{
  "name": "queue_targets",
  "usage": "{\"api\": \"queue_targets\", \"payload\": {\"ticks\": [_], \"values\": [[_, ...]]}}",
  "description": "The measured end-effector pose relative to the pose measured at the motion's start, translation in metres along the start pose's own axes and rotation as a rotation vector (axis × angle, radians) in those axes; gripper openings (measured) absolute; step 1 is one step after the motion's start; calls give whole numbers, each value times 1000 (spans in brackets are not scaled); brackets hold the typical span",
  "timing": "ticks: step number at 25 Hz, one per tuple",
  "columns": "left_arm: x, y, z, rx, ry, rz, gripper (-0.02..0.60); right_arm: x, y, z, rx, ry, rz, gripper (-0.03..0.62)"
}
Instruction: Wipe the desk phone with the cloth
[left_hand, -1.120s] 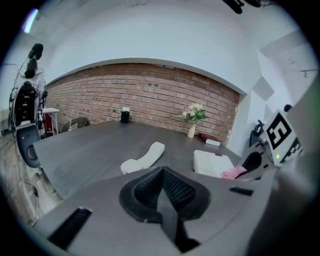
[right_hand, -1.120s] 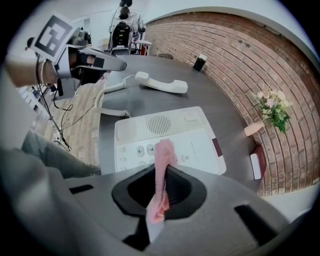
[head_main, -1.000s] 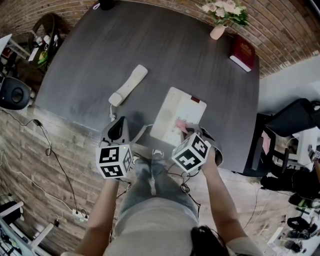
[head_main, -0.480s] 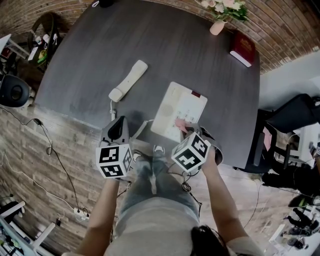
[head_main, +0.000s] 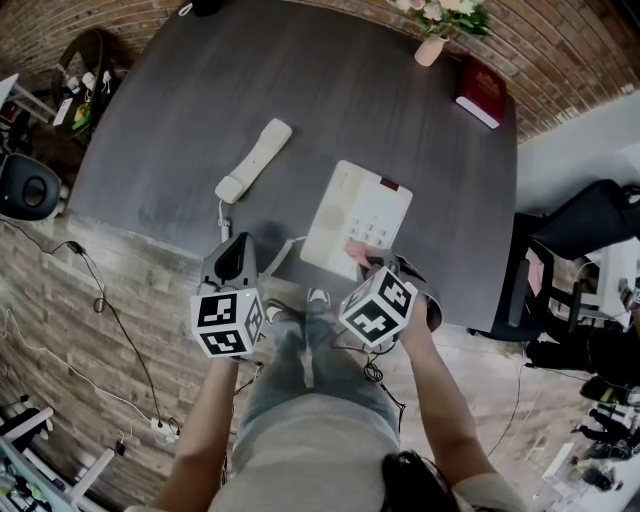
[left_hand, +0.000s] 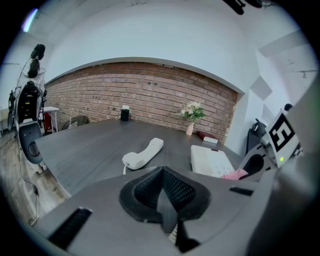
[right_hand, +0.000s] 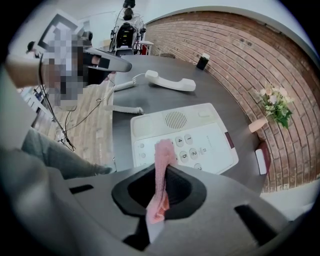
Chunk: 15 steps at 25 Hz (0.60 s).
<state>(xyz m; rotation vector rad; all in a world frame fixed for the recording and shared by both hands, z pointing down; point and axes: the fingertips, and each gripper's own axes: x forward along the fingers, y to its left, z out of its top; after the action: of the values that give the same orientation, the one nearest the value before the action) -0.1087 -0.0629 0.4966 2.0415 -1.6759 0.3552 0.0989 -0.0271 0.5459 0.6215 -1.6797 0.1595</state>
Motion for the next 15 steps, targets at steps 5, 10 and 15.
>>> {"api": "queue_targets", "payload": {"ticks": [5, 10, 15], "values": [[1, -1, -1, 1, -1, -7, 5, 0, 7, -2, 11, 0, 12, 25], [1, -2, 0, 4, -1, -14, 5, -1, 15, -3, 15, 2, 26, 23], [2, -2, -1, 6, 4, -17, 5, 0, 23, -4, 21, 3, 45, 23]]}}
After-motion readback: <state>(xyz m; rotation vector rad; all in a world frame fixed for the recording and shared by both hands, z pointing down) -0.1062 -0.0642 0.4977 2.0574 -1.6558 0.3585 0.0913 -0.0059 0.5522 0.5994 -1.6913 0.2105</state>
